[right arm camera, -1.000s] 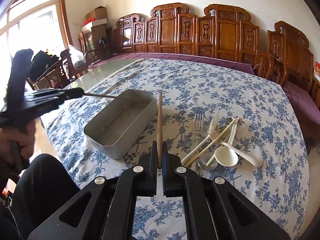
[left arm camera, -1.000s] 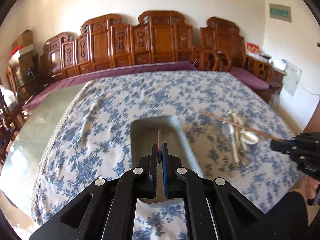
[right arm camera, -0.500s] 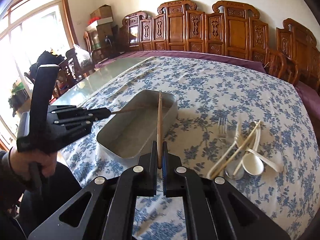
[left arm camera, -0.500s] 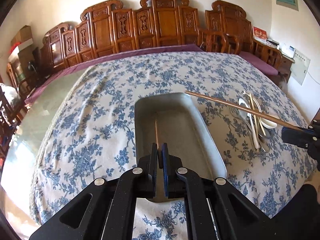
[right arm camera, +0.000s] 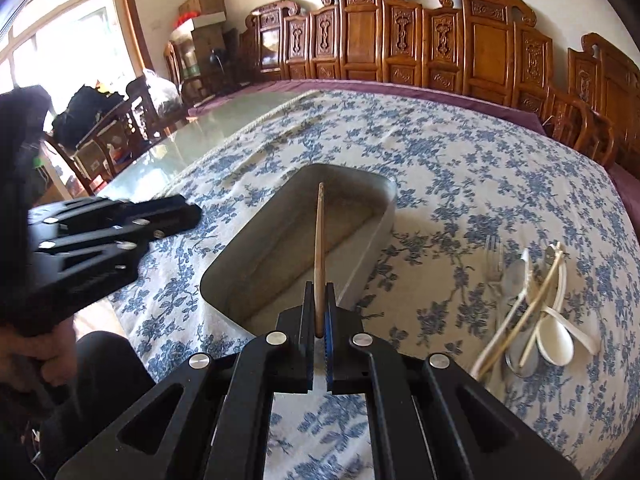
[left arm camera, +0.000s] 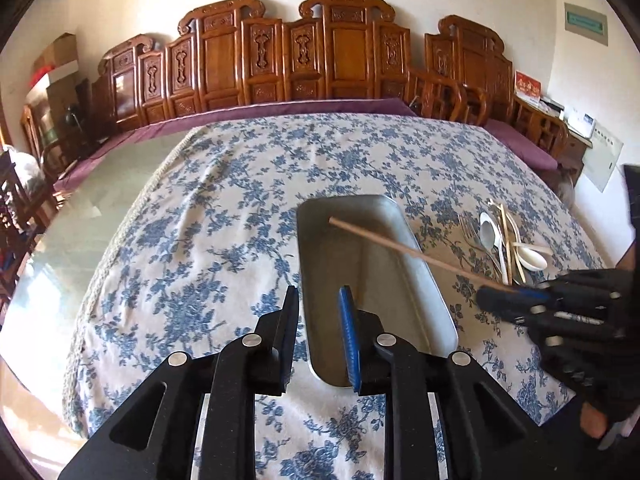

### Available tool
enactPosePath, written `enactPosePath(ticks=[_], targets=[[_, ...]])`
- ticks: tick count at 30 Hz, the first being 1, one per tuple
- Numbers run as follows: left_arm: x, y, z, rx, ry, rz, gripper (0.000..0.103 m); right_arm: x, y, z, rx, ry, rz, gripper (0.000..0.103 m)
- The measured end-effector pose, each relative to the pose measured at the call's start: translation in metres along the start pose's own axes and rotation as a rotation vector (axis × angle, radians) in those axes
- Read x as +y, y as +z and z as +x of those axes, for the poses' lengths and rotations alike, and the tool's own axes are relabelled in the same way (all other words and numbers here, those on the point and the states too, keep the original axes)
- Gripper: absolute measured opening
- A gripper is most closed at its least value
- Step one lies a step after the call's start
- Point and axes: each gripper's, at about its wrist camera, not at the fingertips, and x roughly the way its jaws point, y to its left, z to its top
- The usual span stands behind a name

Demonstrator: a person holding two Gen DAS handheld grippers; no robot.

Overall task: Organize utensils
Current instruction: 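Carry the chopstick over the grey tray and open the left tool while the right tool holds its chopstick, then lower the chopstick into the grey tray and open the right tool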

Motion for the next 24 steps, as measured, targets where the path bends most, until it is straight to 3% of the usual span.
enactPosePath(ticks=[11,24], targets=[[0.016,0.000,-0.016,-0.019,0.006,-0.019,0.022,0.012,0.011,0.043,0.073,-0.026,0.029,0.005],[0.015,-0.004,-0.018,-0.015,0.001,-0.025,0.025,0.015,0.003,0.046,0.093,0.038,0.040,0.011]])
